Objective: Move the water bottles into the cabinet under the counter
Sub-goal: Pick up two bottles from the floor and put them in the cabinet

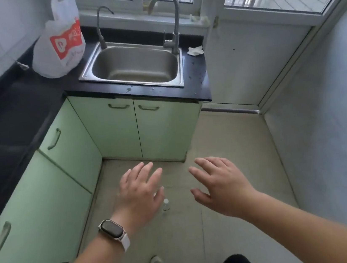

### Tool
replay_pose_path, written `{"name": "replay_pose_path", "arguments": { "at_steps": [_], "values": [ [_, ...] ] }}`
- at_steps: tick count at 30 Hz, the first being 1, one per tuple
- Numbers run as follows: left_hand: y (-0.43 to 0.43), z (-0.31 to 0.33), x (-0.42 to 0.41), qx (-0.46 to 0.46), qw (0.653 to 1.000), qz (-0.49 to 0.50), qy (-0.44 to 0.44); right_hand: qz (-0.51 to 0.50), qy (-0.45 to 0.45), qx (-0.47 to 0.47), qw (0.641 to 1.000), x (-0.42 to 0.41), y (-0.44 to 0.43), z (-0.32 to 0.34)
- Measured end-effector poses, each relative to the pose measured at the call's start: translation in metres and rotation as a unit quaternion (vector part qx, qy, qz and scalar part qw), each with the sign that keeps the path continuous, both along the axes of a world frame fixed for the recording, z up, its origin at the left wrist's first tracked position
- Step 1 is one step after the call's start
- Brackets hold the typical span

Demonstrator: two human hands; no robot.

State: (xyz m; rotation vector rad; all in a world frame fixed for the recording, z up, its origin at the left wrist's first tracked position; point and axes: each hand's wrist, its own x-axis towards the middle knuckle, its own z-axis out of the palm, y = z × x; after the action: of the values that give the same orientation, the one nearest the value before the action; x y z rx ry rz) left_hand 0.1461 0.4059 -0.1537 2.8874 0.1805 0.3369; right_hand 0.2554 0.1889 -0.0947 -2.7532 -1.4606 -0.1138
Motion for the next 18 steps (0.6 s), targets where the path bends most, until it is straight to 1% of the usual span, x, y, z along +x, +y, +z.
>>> {"name": "replay_pose_path", "arguments": {
  "at_steps": [4, 8, 13, 15, 18],
  "values": [
    [0.004, -0.019, 0.023, -0.004, 1.000, 0.030, 0.006, 0.033, 0.034, -0.010, 0.999, 0.038, 0.011, -0.021],
    [0.005, -0.054, 0.055, 0.001, 0.997, 0.073, 0.014, 0.085, 0.059, -0.025, 0.994, 0.088, 0.026, -0.059],
    [-0.001, -0.118, 0.084, -0.034, 0.982, 0.161, 0.090, 0.134, 0.112, -0.030, 0.984, 0.135, 0.039, -0.135],
    [-0.002, -0.149, 0.095, -0.042, 0.977, 0.181, 0.109, 0.153, 0.130, -0.035, 0.979, 0.149, 0.044, -0.171],
    [0.000, -0.203, 0.107, -0.062, 0.967, 0.206, 0.134, 0.154, 0.162, -0.049, 0.974, 0.165, 0.048, -0.231]
  ]
}}
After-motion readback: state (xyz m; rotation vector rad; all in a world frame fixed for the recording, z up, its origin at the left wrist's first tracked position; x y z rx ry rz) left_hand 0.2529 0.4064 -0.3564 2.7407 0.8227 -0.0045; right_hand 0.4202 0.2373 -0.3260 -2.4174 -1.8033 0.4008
